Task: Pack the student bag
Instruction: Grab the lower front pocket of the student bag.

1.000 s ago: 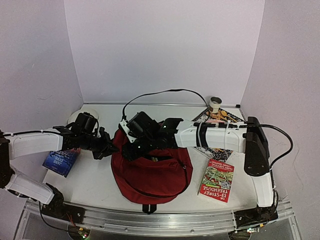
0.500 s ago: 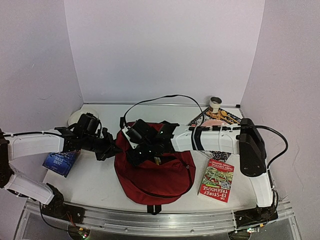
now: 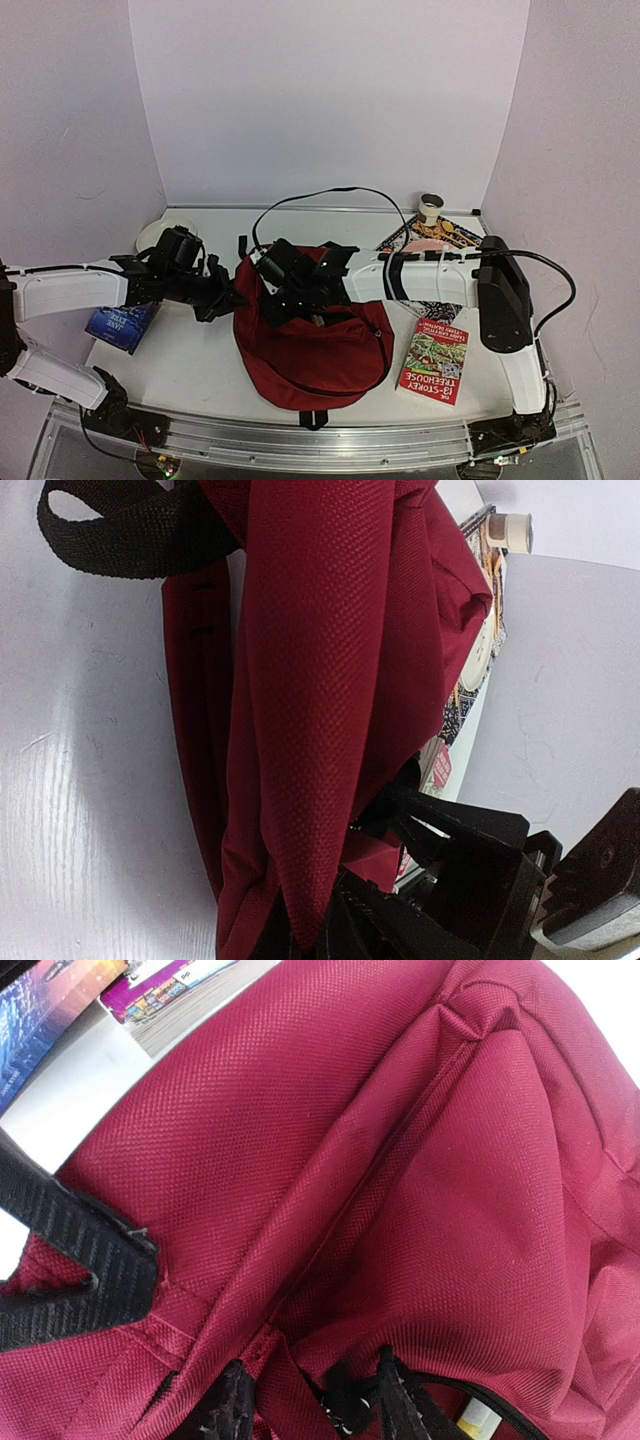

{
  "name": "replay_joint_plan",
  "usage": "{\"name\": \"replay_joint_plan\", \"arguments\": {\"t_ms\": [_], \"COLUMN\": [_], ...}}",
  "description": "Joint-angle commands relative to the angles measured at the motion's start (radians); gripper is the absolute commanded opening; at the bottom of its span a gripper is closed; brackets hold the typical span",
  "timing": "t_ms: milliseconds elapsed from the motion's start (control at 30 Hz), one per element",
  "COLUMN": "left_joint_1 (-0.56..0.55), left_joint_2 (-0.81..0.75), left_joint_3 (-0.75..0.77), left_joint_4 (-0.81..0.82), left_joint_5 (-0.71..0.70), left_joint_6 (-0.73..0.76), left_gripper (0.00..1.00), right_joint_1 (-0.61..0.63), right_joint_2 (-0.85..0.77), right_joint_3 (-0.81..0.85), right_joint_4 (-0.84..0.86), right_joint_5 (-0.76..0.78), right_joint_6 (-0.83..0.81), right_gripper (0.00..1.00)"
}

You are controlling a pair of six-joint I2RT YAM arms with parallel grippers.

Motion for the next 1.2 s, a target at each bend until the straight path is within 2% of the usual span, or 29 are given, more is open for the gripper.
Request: {"name": "replay_joint_plan", "arguments": {"t_ms": [0,267,633,933,1067,1167], "left_joint_1": [-0.011,-0.012,-0.012,-0.012,-0.012,-0.011], "left_joint_2": [-0.036,-0.042,-0.05,-0.057,-0.06,-0.062], "left_joint_3": [0.017,-0.007,-0.021,-0.031,-0.031,-0.031], "left_joint_4": [0.066,0.066,0.066,0.066,0.066,0.066], "left_joint_5": [0.024,0.005,-0.001,-0.004,-0.004,-0.003], "left_joint_6": [-0.012,-0.013,-0.018,-0.023,-0.026,-0.026], "left_gripper": [0.0,0.0,0.0,0.0,0.0,0.0], "right_joint_1": [-0.002,-0.003,-0.021,-0.037,-0.044,-0.049], "right_joint_2": [0.008,-0.037,-0.079,-0.107,-0.121,-0.124], "right_joint_3": [0.038,0.02,-0.036,-0.047,-0.061,-0.069], "right_joint_4": [-0.034,-0.035,-0.022,0.013,0.039,0.047], "right_joint_5": [0.026,0.034,0.044,-0.016,-0.054,-0.061], "right_joint_6": [-0.007,0.017,0.065,0.097,0.117,0.129], "right_gripper": [0.41,0.31,0.26,0.26,0.32,0.32]}}
